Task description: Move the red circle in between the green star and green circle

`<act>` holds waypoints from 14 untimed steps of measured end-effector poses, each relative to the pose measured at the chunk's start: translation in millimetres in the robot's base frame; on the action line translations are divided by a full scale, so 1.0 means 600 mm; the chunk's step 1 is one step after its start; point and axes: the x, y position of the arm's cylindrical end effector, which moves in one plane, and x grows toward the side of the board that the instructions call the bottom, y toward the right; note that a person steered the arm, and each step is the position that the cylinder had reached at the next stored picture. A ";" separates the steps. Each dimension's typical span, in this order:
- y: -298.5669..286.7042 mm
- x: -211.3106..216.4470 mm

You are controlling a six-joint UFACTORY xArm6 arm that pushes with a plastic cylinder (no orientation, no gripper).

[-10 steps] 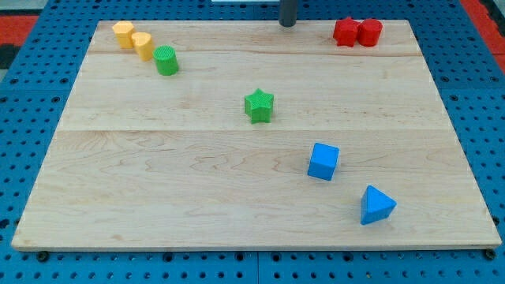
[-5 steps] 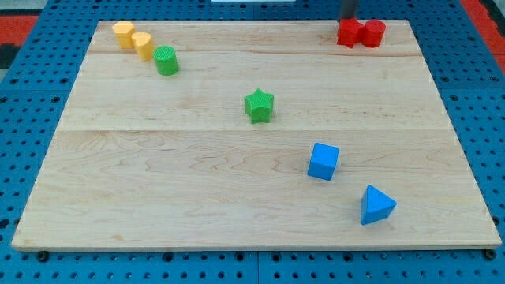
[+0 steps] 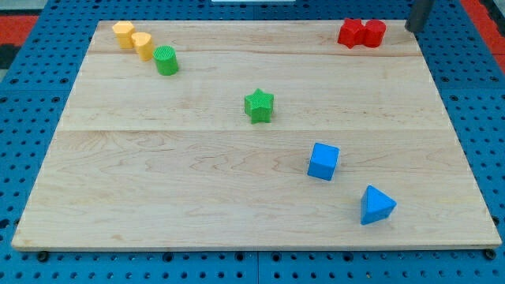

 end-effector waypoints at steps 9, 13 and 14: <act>-0.424 -0.056; -0.527 0.095; -0.530 0.063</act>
